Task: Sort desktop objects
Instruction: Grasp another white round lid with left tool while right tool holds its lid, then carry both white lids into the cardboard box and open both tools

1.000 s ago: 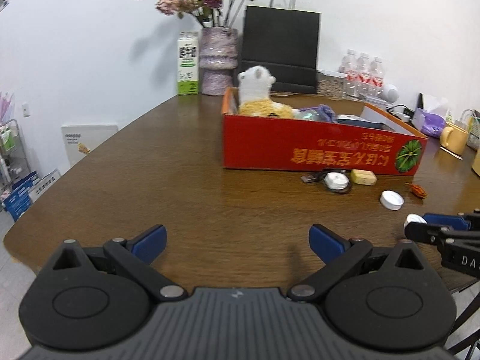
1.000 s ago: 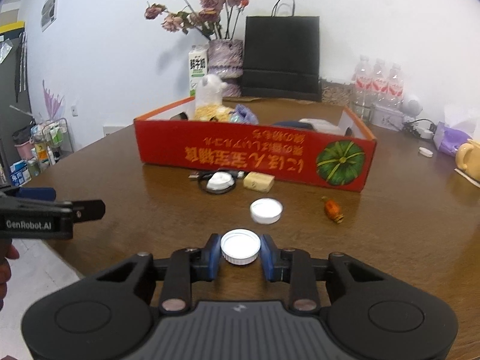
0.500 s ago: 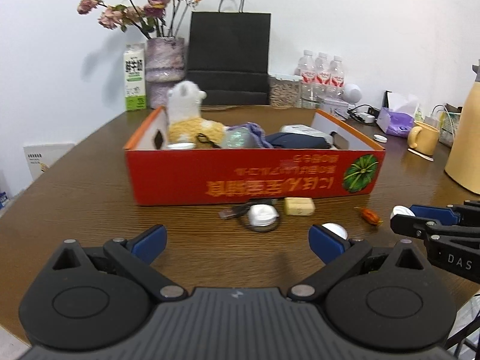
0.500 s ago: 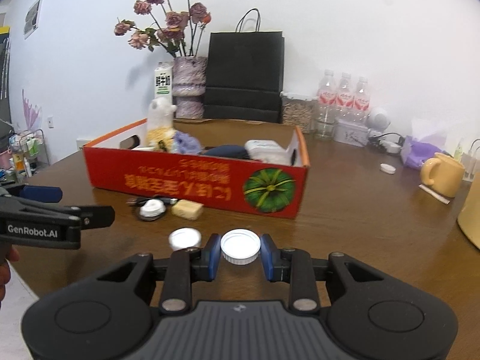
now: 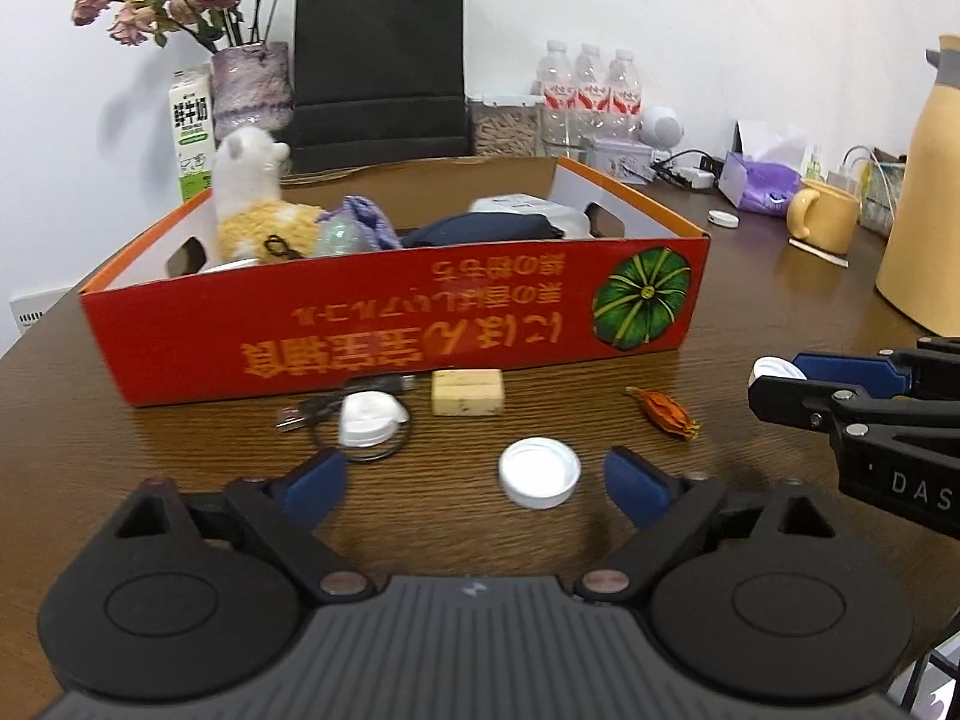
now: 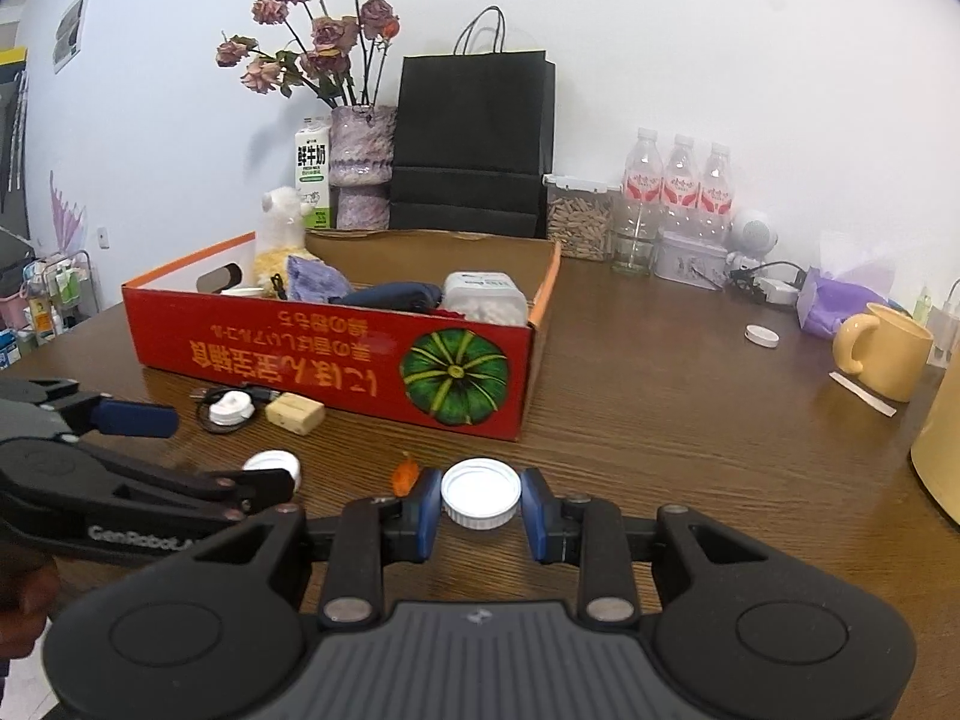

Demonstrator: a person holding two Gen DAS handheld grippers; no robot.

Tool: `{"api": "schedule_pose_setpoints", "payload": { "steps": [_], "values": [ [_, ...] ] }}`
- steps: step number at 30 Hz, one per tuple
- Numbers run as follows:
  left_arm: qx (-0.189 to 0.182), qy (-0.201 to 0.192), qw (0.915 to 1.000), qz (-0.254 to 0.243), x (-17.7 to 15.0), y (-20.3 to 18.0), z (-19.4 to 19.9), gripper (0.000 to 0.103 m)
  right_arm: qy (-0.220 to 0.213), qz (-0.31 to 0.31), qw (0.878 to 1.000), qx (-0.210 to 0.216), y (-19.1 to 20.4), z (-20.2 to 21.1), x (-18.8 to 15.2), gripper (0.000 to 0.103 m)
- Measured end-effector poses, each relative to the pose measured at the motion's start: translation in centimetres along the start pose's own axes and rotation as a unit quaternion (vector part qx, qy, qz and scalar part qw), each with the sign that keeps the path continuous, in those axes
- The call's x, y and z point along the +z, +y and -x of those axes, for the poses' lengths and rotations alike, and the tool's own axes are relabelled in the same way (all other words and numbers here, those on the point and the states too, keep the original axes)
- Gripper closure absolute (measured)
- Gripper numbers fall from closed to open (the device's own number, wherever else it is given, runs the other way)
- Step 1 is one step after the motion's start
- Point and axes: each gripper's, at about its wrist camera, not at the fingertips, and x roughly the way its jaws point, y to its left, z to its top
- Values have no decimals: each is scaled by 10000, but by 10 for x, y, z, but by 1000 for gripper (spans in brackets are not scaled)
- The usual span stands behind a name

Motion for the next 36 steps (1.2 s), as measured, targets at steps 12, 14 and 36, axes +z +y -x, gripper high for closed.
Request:
{"api": "schedule_pose_setpoints", "payload": {
  "steps": [12,14,36],
  "values": [
    [-208,-23,9994,-273,1,-18,-5,74,13,-176,9997,162,-10,-4,-6,76],
    [-220,-32,9993,-306,0,-18,-4,74,21,-181,9997,185,-8,-5,-7,76],
    [-17,-1296,9915,73,70,36,30,73,-918,-4,9953,305,25,-7,81,76]
  ]
}}
